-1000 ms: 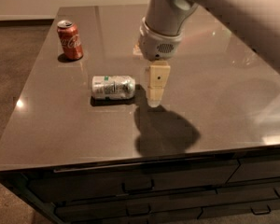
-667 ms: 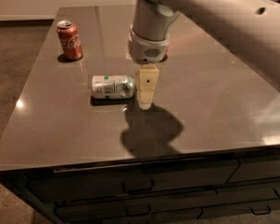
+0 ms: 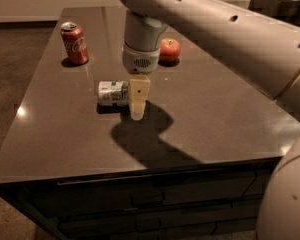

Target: Pick 7up can

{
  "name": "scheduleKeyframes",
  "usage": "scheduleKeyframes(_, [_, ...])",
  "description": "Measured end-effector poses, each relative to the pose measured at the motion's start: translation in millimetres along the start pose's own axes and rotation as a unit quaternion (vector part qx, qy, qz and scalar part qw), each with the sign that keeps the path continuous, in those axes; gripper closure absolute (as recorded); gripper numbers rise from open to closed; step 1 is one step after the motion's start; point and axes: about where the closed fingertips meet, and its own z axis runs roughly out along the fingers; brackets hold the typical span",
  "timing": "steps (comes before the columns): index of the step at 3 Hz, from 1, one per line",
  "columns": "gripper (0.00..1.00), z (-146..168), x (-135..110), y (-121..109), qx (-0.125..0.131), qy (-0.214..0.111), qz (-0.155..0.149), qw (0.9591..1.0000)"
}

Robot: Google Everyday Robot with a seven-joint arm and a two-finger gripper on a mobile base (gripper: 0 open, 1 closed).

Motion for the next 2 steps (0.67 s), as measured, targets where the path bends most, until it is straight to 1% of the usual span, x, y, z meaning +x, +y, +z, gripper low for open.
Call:
scheduleKeyframes(1, [0.0,8.8,-19.2,-0.5,-0.006,0.0,0.021,0.9998])
scheduleKeyframes(2, [0.15,11.4,-37.1,1.3,-0.004,0.001,0.028,0.9996])
